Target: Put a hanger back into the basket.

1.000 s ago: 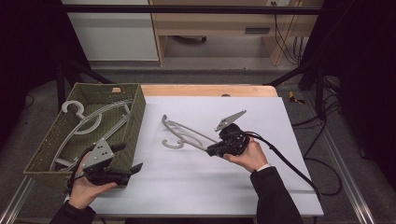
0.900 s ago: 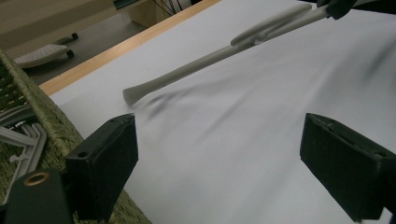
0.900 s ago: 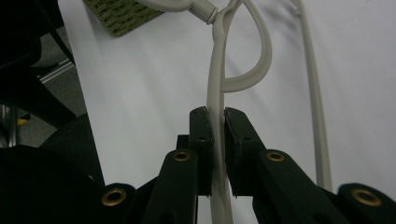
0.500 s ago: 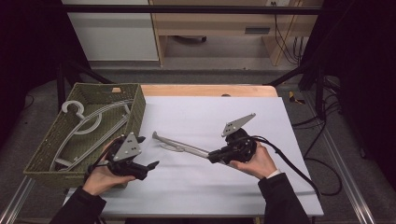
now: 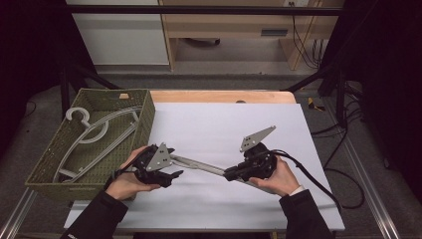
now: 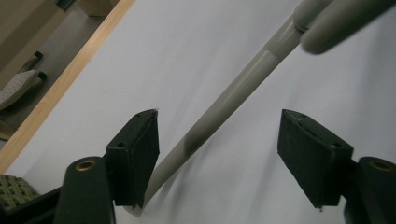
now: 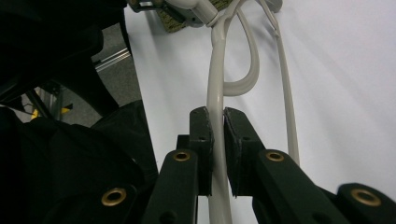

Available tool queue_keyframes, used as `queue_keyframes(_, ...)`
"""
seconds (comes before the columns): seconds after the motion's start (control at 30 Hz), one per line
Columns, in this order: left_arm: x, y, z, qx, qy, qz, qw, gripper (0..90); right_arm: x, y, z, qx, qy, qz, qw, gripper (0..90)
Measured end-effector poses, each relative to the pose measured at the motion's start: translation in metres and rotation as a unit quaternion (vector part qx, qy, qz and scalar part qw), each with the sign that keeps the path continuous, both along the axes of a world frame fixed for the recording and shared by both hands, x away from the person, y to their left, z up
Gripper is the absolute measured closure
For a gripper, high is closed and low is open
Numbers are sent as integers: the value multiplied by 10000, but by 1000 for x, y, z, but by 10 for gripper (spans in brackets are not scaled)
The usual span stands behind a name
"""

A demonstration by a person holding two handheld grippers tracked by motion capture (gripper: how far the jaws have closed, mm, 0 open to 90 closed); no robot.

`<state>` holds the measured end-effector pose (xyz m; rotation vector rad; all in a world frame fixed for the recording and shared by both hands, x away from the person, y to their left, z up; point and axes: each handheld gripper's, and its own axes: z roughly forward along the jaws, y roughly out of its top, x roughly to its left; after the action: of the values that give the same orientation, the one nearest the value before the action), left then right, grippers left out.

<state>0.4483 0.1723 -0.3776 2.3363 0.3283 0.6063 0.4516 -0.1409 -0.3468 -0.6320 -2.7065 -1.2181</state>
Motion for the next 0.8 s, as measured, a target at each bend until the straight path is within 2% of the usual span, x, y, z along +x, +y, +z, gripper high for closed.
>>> queue_keyframes(0.23, 9, -9, -9, 168, 11, -116, 9998, 409, -1, -4, -4, -14, 28, 68, 10000, 827)
queue_keyframes(0.4, 11, -12, -11, 160, -41, -240, 9996, 486, -2, -7, -6, 3, 48, 57, 10000, 827)
queue_keyframes(0.53, 15, -13, -13, 136, 12, -306, 9994, 560, -2, -9, -8, 27, 48, 76, 10000, 826)
queue_keyframes(0.67, 18, -16, -18, 168, 46, -356, 9992, 576, -3, -12, -8, 57, 77, 107, 9999, 826)
queue_keyframes(0.8, 19, -19, -21, 211, 35, -533, 9984, 622, -3, -13, -10, 57, 53, 149, 9999, 826)
